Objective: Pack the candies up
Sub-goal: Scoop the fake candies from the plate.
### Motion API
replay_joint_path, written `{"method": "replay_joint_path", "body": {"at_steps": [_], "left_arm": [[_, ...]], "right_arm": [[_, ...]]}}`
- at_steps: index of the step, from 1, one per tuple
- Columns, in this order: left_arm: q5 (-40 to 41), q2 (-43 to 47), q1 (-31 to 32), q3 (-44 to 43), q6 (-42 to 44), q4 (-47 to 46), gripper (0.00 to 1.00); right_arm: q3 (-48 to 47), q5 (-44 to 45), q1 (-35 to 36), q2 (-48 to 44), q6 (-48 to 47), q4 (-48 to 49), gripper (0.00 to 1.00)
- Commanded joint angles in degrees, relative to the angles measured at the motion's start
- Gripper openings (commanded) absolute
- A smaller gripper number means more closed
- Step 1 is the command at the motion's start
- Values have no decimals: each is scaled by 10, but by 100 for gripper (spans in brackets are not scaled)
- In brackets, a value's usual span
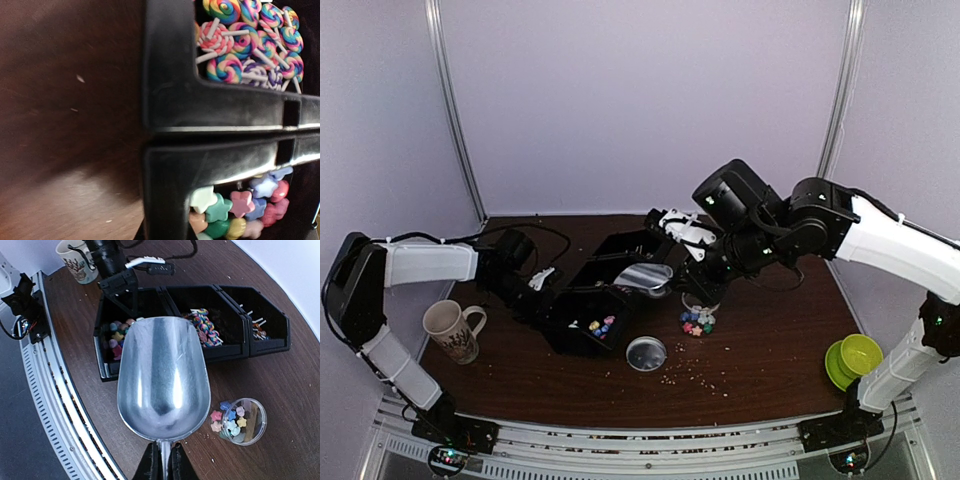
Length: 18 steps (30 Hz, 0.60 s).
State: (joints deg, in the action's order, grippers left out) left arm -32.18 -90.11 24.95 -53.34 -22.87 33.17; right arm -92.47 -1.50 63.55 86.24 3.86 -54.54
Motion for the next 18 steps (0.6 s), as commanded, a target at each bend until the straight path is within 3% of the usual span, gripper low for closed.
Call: {"method": "replay_joint_path", "body": {"at_steps": [1,7,12,18], "left_arm": [[-148,20,-4,-9,-20,-159,0],[-163,20,-1,-2,-26,-180,0],[6,31,8,-41,39,-61,0],[122,54,27,-59,67,-17,0]], "right_arm": [[-39,-27,17,5,-16,14,0],[-71,-14,33,30,-34,-29,0],[-99,14,36,59,-48,-78,0],[-137,46,39,105,-59,-131,0]]}}
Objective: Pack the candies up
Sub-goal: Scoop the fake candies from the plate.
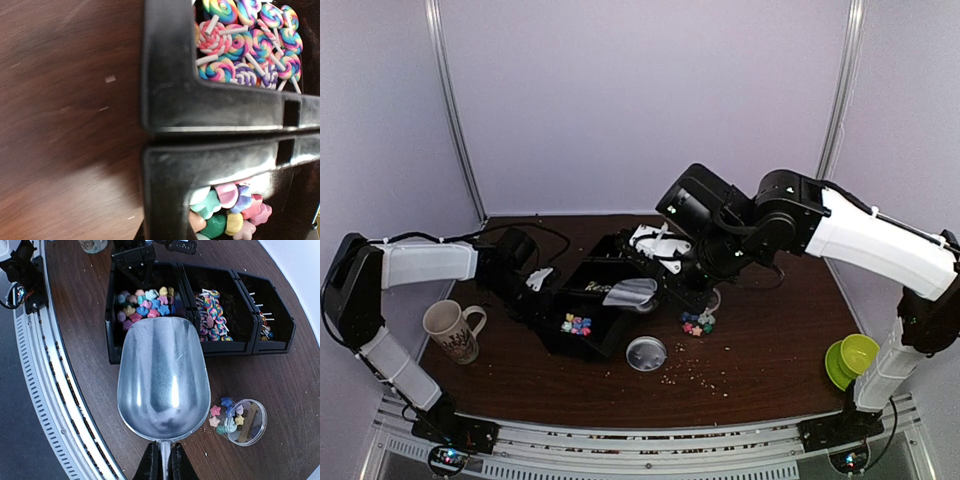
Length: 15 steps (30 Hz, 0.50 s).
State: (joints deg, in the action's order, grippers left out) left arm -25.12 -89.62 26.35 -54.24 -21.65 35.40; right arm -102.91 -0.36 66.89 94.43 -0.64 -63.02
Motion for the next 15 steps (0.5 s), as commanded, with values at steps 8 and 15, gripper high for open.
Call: {"method": "replay_joint_path", "body": {"at_steps": [8,15], "left_arm": [[134,56,45,-63,73,-14,0],[153,64,51,-64,76,-13,0]], "right_arm": [[-64,47,27,94,-30,-66,0],[-122,60,44,162,-40,-96,0]]}}
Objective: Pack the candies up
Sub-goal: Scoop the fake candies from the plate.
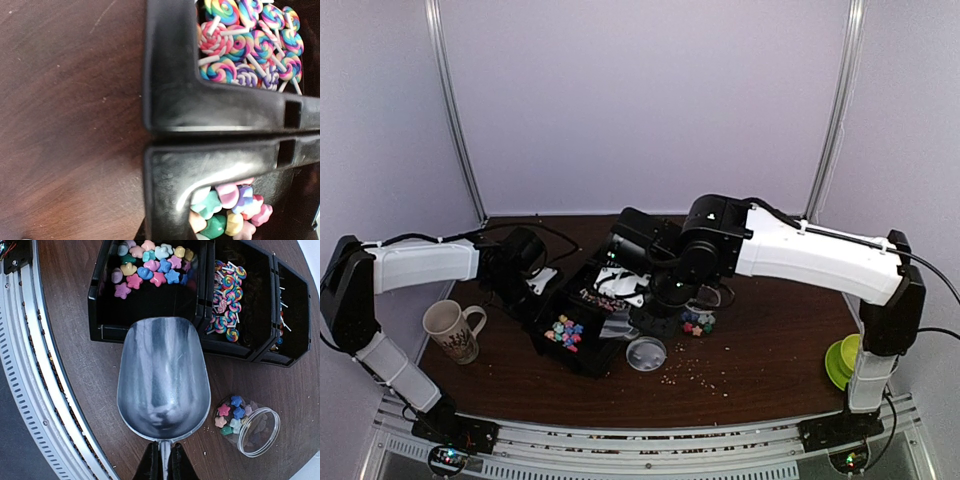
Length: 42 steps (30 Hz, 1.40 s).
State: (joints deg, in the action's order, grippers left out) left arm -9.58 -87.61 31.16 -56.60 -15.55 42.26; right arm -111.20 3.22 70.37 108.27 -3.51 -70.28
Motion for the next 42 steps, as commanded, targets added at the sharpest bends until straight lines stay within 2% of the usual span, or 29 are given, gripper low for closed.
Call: {"method": "replay_joint_path", "body": {"at_steps": [1,17,27,34,42], "left_arm": [[0,44,3,-41,16,-82,0],[14,63,5,-42,21,-86,0],[13,89,6,-35,25,-105,0],[24,116,7,-23,24,-126,0],[33,140,7,-14,20,-145,0]], "right_arm": [[-52,28,12,32,-14,-28,0],[-183,31,28,184,-41,-60,0],[-248,26,23,274,-53,-41,0],[-264,15,-8,311,26,-14,0],[-211,-24,-36,306,117,78,0]]}}
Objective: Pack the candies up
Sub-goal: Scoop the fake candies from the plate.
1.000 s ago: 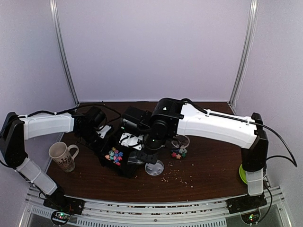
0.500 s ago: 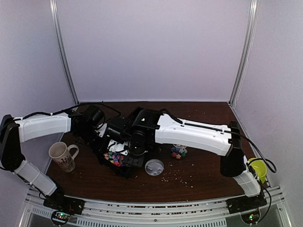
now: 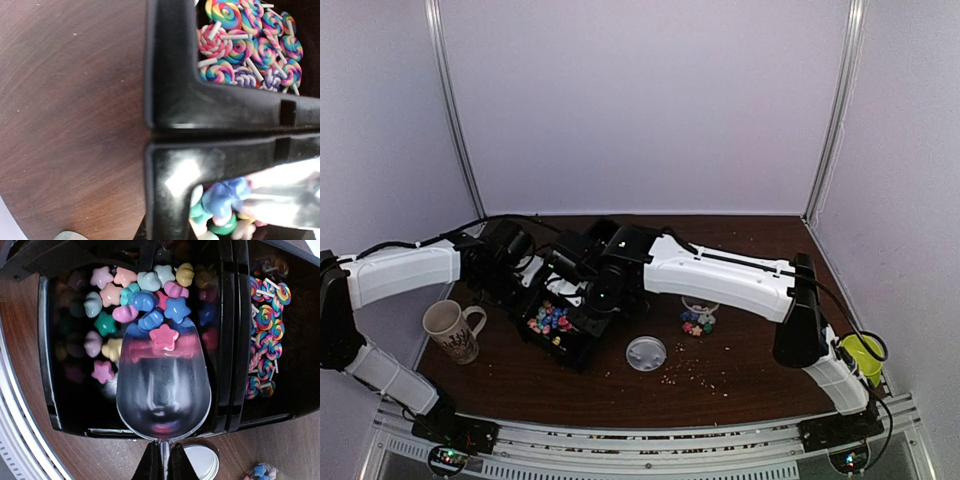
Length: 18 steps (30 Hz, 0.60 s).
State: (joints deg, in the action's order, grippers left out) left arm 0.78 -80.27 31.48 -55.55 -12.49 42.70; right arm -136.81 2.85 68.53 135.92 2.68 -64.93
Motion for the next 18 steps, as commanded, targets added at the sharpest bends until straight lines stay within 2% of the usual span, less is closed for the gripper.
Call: {"method": "replay_joint_path", "body": {"at_steps": [1,9,14,18], "left_arm": [[-72,68,4,-24,-10,-152,0],[-99,89,4,-15,-8,-174,0],[-112,106,3,-8,-3,-188,0],[-103,113,4,-7,-2,-187,0]], "right_arm": [[48,-29,-18,30,55,33,0],[86,-82,-17,43,24,95,0],[168,-43,-16,27,20,202,0],[231,29,-16,12,55,297,0]]}}
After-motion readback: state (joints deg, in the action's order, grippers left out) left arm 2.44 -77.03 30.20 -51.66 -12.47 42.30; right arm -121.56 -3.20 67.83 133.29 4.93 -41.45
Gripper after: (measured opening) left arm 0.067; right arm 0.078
